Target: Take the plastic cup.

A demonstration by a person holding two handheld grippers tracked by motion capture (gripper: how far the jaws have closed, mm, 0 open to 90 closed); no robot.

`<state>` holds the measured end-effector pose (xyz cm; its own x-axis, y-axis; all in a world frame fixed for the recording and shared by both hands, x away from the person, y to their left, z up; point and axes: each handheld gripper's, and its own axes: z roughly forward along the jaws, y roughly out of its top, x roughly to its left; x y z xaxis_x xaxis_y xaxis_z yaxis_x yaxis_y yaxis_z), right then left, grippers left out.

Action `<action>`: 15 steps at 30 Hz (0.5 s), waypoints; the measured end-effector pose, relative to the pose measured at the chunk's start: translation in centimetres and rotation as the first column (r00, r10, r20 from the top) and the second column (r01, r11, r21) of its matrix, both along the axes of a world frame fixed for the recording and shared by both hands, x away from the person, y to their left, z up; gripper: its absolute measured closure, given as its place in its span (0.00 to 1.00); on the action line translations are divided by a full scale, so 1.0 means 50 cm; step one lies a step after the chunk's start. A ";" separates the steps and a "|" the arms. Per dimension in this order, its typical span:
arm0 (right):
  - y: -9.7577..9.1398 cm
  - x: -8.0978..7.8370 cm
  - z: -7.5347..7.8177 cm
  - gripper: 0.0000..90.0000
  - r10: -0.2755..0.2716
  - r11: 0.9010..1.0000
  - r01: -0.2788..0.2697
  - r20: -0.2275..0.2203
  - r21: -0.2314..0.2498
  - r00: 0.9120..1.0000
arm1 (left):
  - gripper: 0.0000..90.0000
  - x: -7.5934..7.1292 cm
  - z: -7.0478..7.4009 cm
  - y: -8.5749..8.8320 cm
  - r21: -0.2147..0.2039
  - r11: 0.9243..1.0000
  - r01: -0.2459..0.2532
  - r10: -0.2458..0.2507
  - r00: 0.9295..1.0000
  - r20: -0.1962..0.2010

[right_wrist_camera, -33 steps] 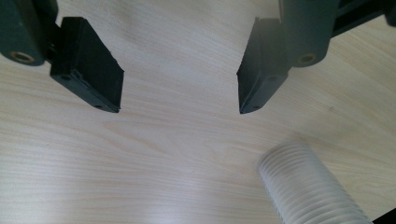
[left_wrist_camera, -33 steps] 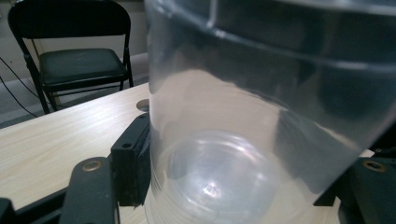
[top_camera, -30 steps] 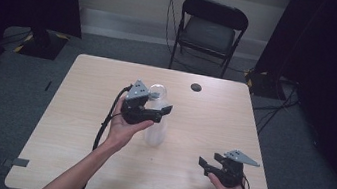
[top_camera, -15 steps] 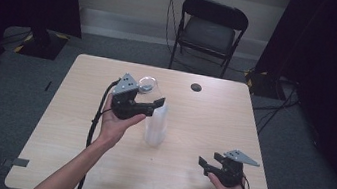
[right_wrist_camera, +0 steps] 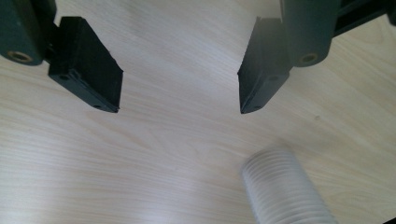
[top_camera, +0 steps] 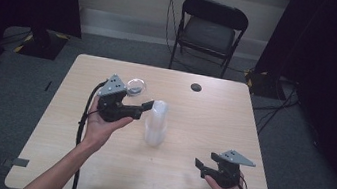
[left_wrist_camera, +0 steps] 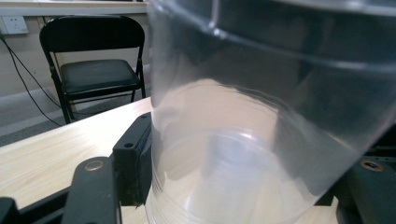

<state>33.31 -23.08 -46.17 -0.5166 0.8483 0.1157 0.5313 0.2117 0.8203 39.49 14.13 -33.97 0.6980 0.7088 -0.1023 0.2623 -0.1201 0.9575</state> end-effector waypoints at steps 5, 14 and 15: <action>0.011 0.000 0.001 0.29 0.032 0.999 -0.031 -0.038 0.024 0.999 | 0.38 -0.017 -0.007 0.018 0.009 1.000 0.000 0.000 1.000 -0.008; 0.027 -0.011 0.013 0.34 0.085 0.996 -0.085 -0.008 0.023 0.996 | 0.38 -0.034 -0.030 0.044 -0.024 1.000 0.004 -0.006 0.997 -0.073; 0.029 -0.012 0.013 0.36 0.095 0.995 -0.094 -0.007 0.024 0.995 | 0.38 -0.035 -0.032 0.046 -0.031 0.999 0.010 -0.013 0.996 -0.084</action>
<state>32.73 -21.61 -45.51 -0.5934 0.7928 0.1391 0.5162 0.2422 0.8215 37.74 16.45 -35.57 0.6942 0.6963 -0.1827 0.3413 -0.0950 0.9351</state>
